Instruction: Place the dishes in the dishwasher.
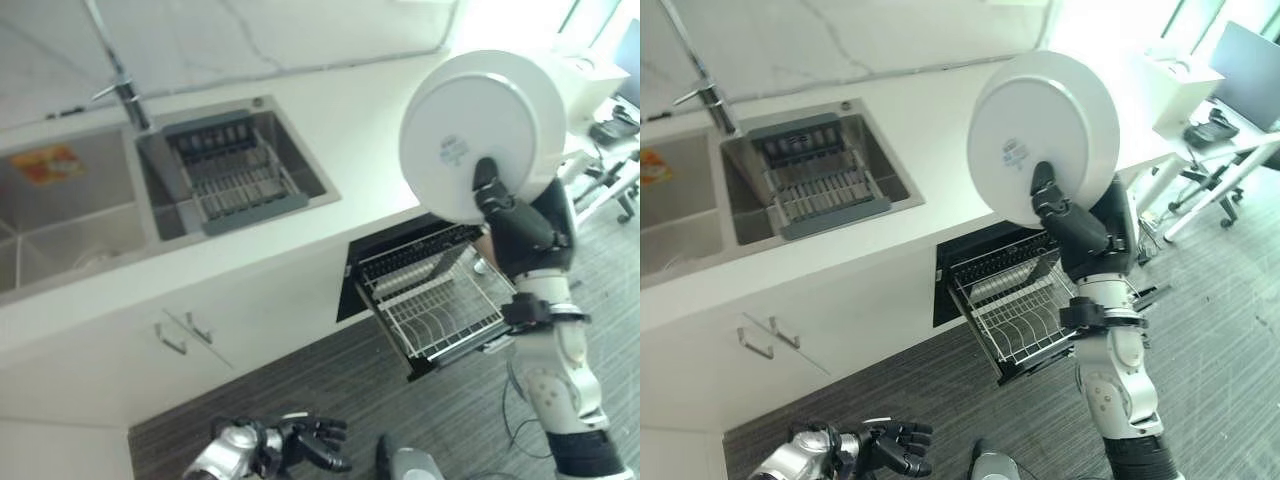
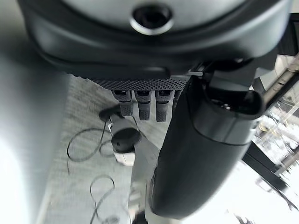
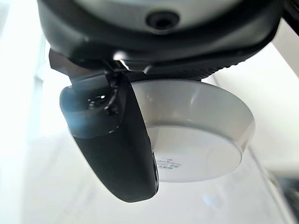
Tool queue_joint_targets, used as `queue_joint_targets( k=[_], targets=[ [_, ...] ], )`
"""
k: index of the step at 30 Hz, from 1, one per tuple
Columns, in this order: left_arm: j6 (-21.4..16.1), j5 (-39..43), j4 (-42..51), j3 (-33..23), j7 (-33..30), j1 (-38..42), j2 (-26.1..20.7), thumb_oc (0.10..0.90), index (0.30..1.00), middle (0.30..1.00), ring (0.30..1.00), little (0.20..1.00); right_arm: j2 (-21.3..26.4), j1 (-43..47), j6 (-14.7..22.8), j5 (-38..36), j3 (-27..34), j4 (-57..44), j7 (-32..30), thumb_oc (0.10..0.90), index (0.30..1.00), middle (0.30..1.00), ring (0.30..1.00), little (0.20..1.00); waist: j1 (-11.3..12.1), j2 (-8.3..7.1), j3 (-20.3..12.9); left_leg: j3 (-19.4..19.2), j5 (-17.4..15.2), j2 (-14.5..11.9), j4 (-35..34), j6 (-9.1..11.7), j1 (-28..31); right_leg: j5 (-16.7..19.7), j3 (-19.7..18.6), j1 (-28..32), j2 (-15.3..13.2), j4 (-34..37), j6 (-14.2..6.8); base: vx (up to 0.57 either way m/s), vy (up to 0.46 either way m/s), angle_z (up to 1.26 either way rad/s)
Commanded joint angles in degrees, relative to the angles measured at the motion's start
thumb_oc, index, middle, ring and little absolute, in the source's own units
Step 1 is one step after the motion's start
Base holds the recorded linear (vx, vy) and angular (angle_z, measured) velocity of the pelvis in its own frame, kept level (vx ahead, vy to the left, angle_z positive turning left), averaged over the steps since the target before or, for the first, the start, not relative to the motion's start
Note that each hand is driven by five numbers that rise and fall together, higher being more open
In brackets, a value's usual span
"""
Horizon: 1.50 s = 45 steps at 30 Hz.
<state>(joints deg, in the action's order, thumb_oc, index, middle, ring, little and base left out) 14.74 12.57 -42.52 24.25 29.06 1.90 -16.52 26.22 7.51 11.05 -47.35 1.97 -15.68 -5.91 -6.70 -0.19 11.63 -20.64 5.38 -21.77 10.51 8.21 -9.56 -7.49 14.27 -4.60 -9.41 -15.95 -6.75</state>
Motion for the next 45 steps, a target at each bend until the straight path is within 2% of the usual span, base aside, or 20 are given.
queue_joint_targets(
  k=[1, 4, 5, 7, 8, 9, 10, 11, 13, 15, 16, 17, 18, 22, 25, 26, 28, 30, 37, 45],
  targets=[
    [-6.0, 0.2, -3.9, 1.3, -4.7, -2.5, -1.1, 0.800, 0.900, 0.900, 0.900, 0.900, 0.9, 6.3, 7.0, 0.8, 4.9, -7.8, 1.9, 0.400, 0.300, 0.300, 0.300, 0.300, 1.2, -1.40, -4.4, -1.7, -9.6, -1.3, 6.7, 1.1, 3.9, 1.0, 0.4, -1.6, -5.2, -1.2, -3.8, 0.02, -0.282, -0.18],
    [-11.7, 3.1, -12.2, -3.3, -9.0, -3.6, 1.1, 0.800, 0.900, 0.900, 0.900, 0.900, 1.8, 6.5, 6.6, -0.3, 4.9, -7.0, 3.9, 0.400, 0.300, 0.300, 0.300, 0.300, 0.8, -0.84, -4.3, -2.1, -8.0, -3.6, 6.7, 2.1, 3.7, 0.4, 1.5, -1.5, -3.6, -1.2, -2.1, 0.01, -0.288, -0.24],
    [-14.9, 9.4, -17.5, -9.1, -11.5, -4.5, 3.1, 0.800, 0.900, 0.900, 0.900, 0.900, 2.3, 6.1, 6.7, 1.6, 5.4, -5.9, 5.8, 0.400, 0.300, 0.300, 0.300, 0.300, 0.6, -0.57, -4.2, -3.1, -6.7, -5.0, 6.7, 2.7, 3.6, -0.3, 2.3, -1.3, -2.1, -1.2, -0.8, 0.01, -0.377, -0.12],
    [-18.4, 15.7, -21.3, -17.5, -17.0, -6.2, 5.0, 0.800, 0.900, 0.900, 0.900, 0.900, 3.7, 3.2, 8.3, 8.2, 8.0, -4.6, 4.3, 0.400, 0.300, 0.300, 0.300, 0.300, 0.9, -0.65, -4.0, -5.6, -4.7, -5.2, 6.7, 2.8, 4.2, -1.3, 3.7, -0.5, -1.2, -1.2, 0.2, 0.04, -0.289, 0.09],
    [-18.7, 15.7, -21.8, -19.3, -17.7, -6.8, 5.3, 0.800, 0.900, 0.900, 0.900, 0.900, 4.1, 2.6, 8.5, 9.7, 8.9, -4.3, 3.3, 0.400, 0.300, 0.300, 0.300, 0.300, 1.1, -0.76, -3.9, -5.6, -5.0, -4.9, 6.7, 2.7, 4.0, -1.4, 3.7, -0.4, -1.1, -1.2, 0.2, 0.05, -0.120, 0.31],
    [-19.6, 15.9, -22.4, -22.0, -19.7, -7.8, 5.8, 0.800, 0.900, 0.900, 0.900, 0.900, 4.4, 1.6, 8.6, 11.2, 9.7, -3.6, 2.2, 0.400, 0.300, 0.300, 0.300, 0.300, 1.7, -0.83, -3.8, -4.5, -5.7, -3.4, 6.7, 2.4, 3.0, -1.6, 3.0, -0.2, -0.8, -1.2, 0.0, 0.06, -0.026, 0.42],
    [-19.3, 16.6, -22.9, -24.2, -21.8, -8.6, 6.2, 0.800, 0.900, 0.900, 0.900, 0.900, 3.8, 0.6, 7.8, 12.6, 10.0, -3.0, 1.5, 0.400, 0.300, 0.300, 0.300, 0.300, 2.9, -0.74, -3.7, -1.2, -7.2, -0.4, 6.7, 1.7, 1.5, -1.8, 1.6, -0.1, -0.5, -1.2, -0.1, 0.07, 0.010, 0.47],
    [-18.9, 16.4, -23.4, -25.1, -22.5, -9.2, 6.4, 0.800, 0.900, 0.900, 0.900, 0.900, 3.7, 0.5, 7.9, 12.7, 9.6, -1.4, 1.2, 0.400, 0.300, 0.300, 0.300, 0.300, 3.6, -0.79, -3.7, 0.7, -7.8, 1.2, 6.7, 1.3, 1.0, -1.8, 1.0, 0.0, -0.5, -1.2, -0.1, 0.07, 0.068, 0.32],
    [-18.6, 17.3, -25.1, -24.5, -23.4, -10.0, 6.3, 0.800, 0.900, 0.900, 0.900, 0.900, 3.5, 2.1, 8.4, 11.8, 6.5, 2.9, -0.1, 0.400, 0.300, 0.300, 0.300, 0.300, 4.1, -0.72, -3.8, 3.3, -8.7, 2.3, 6.7, 0.8, 1.5, -1.9, 0.0, 0.0, -0.5, -1.2, 0.1, 0.04, 0.117, -0.05],
    [-19.3, 18.2, -28.9, -24.3, -22.9, -9.8, 5.9, 0.800, 0.900, 0.900, 0.900, 0.900, 1.8, 0.6, 8.3, 10.5, 6.4, 4.1, 2.1, 0.400, 0.300, 0.300, 0.300, 0.300, 4.0, -0.37, -4.2, 6.8, -9.9, 4.3, 6.7, 0.4, 1.1, -1.9, -1.2, -0.5, -0.4, -1.2, 0.2, 0.03, 0.167, -0.46],
    [-19.2, 18.2, -31.4, -25.8, -23.1, -10.4, 5.8, 0.800, 0.900, 0.900, 0.900, 0.900, 1.0, -1.5, 5.9, 9.8, 7.6, 4.0, -0.1, 0.400, 0.300, 0.300, 0.300, 0.300, 3.8, -0.06, -5.1, 7.5, -10.0, 4.5, 6.7, 0.6, 0.9, -1.8, -1.0, -0.7, -1.1, -1.2, -0.3, 0.04, 0.172, -0.34],
    [-19.3, 18.0, -32.0, -26.0, -23.0, -10.3, 5.7, 0.800, 0.900, 0.900, 0.900, 0.900, 0.8, -1.7, 5.7, 9.8, 7.8, 4.3, -0.8, 0.400, 0.300, 0.300, 0.300, 0.300, 3.7, -0.05, -5.2, 7.2, -10.0, 4.5, 6.7, 0.6, 1.1, -1.8, -0.8, -0.6, -1.3, -1.2, -0.4, 0.07, 0.173, -0.29],
    [-18.9, 16.6, -33.0, -25.9, -23.3, -10.3, 5.4, 0.800, 0.900, 0.900, 0.900, 0.900, -0.1, -2.3, 5.4, 15.8, 8.7, 7.2, -8.1, 0.400, 0.300, 0.300, 0.300, 0.300, 3.8, -0.09, -5.6, 7.3, -10.9, 5.5, 6.7, 0.4, 1.6, -1.8, -0.4, -0.2, -1.8, -1.2, -0.8, 0.05, 0.073, -0.30],
    [-19.2, 17.2, -32.5, -25.5, -23.2, -10.5, 5.6, 0.800, 0.900, 0.900, 0.900, 0.900, -0.5, -1.8, 2.6, 18.9, 7.6, 8.0, -11.9, 0.400, 0.300, 0.300, 0.300, 0.300, 4.3, -0.05, -5.4, 8.0, -11.6, 6.6, 6.7, -0.2, 2.2, -1.4, -0.6, 0.0, -2.5, -1.2, -1.1, 0.04, 0.071, 0.00],
    [-18.7, 16.6, -30.9, -25.0, -23.3, -10.0, 5.4, 0.800, 0.900, 0.900, 0.900, 0.900, 1.5, -1.0, 0.6, 33.1, 6.3, 8.9, -16.4, 0.400, 0.300, 0.300, 0.300, 0.300, 4.9, -0.21, -5.3, 7.9, -12.0, 7.1, 6.7, -0.6, 2.4, -1.3, -0.1, 0.1, -2.9, -1.2, -1.3, 0.02, 0.029, 0.03],
    [-18.7, 16.5, -30.7, -25.0, -23.3, -10.0, 5.4, 0.800, 0.900, 0.900, 0.900, 0.900, 1.6, -0.9, 0.3, 34.4, 6.2, 8.9, -16.7, 0.400, 0.300, 0.300, 0.300, 0.300, 5.0, -0.18, -5.3, 7.9, -12.0, 7.1, 6.7, -0.6, 2.4, -1.3, -0.1, 0.1, -2.9, -1.2, -1.3, 0.01, 0.020, 0.05],
    [-18.2, 15.7, -28.6, -24.4, -23.3, -10.0, 5.2, 0.800, 0.900, 0.900, 0.900, 0.900, 5.9, -0.5, -2.3, 45.1, 5.1, 9.8, -20.9, 0.400, 0.300, 0.300, 0.300, 0.300, 5.7, -0.38, -5.4, 8.9, -12.4, 7.7, 6.7, -0.9, 2.2, -1.2, -0.3, -0.1, -2.9, -1.2, -1.5, 0.00, 0.000, 0.00],
    [-18.1, 15.6, -27.8, -24.0, -23.2, -10.0, 5.1, 0.800, 0.900, 0.900, 0.900, 0.900, 7.3, -0.5, -3.0, 46.5, 5.0, 11.0, -22.6, 0.400, 0.300, 0.300, 0.300, 0.300, 5.9, -0.45, -5.5, 9.1, -12.4, 7.7, 6.7, -1.0, 2.0, -1.2, -0.2, -0.2, -2.9, -1.2, -1.5, 0.00, 0.000, 0.00],
    [-17.7, 13.0, -26.5, -22.8, -22.8, -10.8, 4.6, 0.800, 0.900, 0.900, 0.900, 0.900, 11.6, 0.2, -4.5, 61.8, 0.7, 16.7, -26.5, 0.400, 0.300, 0.300, 0.300, 0.300, 7.8, -0.66, -5.7, 10.1, -12.5, 8.1, 6.7, -1.2, 1.3, -1.6, 0.4, 0.0, -2.8, -1.2, -1.5, 0.00, 0.000, 0.01],
    [-16.5, 12.8, -26.1, -22.6, -23.4, -10.6, 3.2, 0.800, 0.900, 0.900, 0.900, 0.900, 13.8, 2.2, -4.9, 66.7, -5.1, 24.7, -27.5, 0.400, 0.300, 0.300, 0.300, 0.300, 9.2, -0.67, -6.0, 10.8, -12.5, 8.3, 6.7, -1.2, 1.0, -2.0, 1.4, 0.6, -2.9, -1.2, -1.5, 0.00, -0.001, 0.02]
  ],
)
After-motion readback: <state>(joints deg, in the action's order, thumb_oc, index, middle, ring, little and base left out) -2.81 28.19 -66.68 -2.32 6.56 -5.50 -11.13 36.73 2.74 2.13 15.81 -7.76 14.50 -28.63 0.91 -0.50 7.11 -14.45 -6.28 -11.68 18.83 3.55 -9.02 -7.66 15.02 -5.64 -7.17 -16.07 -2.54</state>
